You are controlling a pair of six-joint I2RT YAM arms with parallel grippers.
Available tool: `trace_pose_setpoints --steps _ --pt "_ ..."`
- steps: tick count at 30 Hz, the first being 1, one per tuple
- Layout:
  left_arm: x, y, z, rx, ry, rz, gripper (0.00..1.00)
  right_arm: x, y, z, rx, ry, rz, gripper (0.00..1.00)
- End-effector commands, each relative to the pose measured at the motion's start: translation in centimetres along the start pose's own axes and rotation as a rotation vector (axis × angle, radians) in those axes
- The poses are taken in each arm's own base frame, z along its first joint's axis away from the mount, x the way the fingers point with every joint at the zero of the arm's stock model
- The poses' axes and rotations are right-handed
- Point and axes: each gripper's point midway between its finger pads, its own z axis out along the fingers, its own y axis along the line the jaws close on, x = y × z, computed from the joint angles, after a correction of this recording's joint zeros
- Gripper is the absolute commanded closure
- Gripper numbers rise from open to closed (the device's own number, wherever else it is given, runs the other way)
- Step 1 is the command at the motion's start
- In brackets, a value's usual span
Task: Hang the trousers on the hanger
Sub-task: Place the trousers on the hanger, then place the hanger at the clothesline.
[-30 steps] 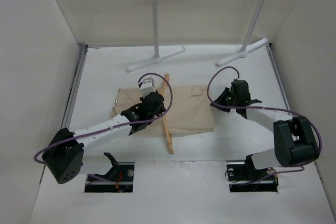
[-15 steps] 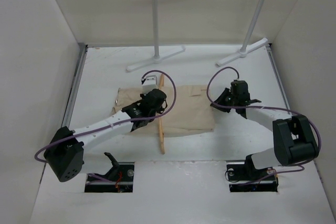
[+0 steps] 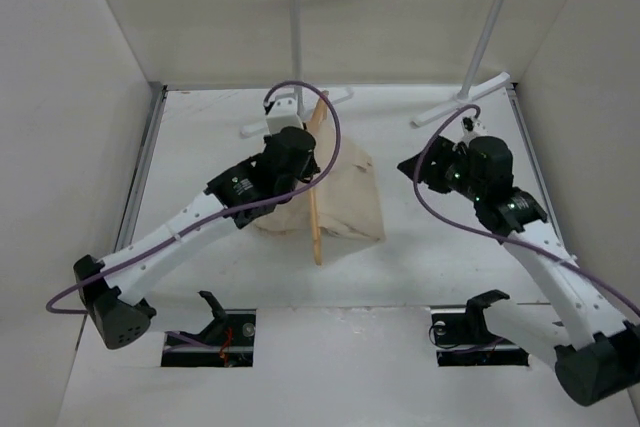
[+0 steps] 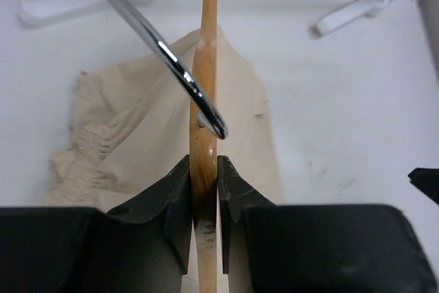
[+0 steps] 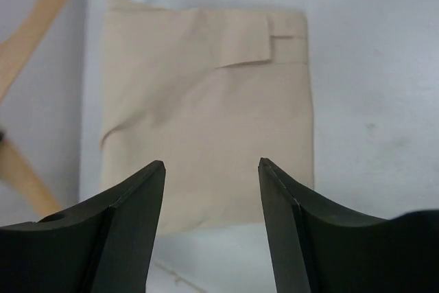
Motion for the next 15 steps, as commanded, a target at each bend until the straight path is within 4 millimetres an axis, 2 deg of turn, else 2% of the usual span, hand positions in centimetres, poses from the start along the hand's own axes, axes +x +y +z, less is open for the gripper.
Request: trace_pose_setpoints --steps 1,4,6,9,12,15 --pt "-7.8 -2.1 -4.0 0.076 -0.112 -0.019 1.00 -2.0 8.3 -5.2 -0.212 -0.053 -0.187 0.36" --pt "-10.5 -3.8 -5.3 0.114 -0.089 -0.002 1.00 -1.7 14.2 -7.5 -0.369 -0.048 -0.282 0.32" --pt "-12.0 -5.2 -5.9 0.153 -0.091 -0.005 1.00 -1.4 16.8 -7.8 -0.431 -0.045 -0.308 0.31" --pt "-13.0 -6.5 -5.9 0.175 -0.097 -0.002 1.00 -0.4 21.0 -7.6 -0.540 -0.025 -0.326 0.29" --pt "-13.3 -7.0 -5.7 0.182 -0.101 0.004 1.00 0.8 23.2 -7.0 -0.588 0.000 -0.337 0.28" --pt "-13.5 -7.3 -5.7 0.190 -0.102 0.002 1.00 2.2 24.1 -5.7 -0.600 0.034 -0.345 0.27"
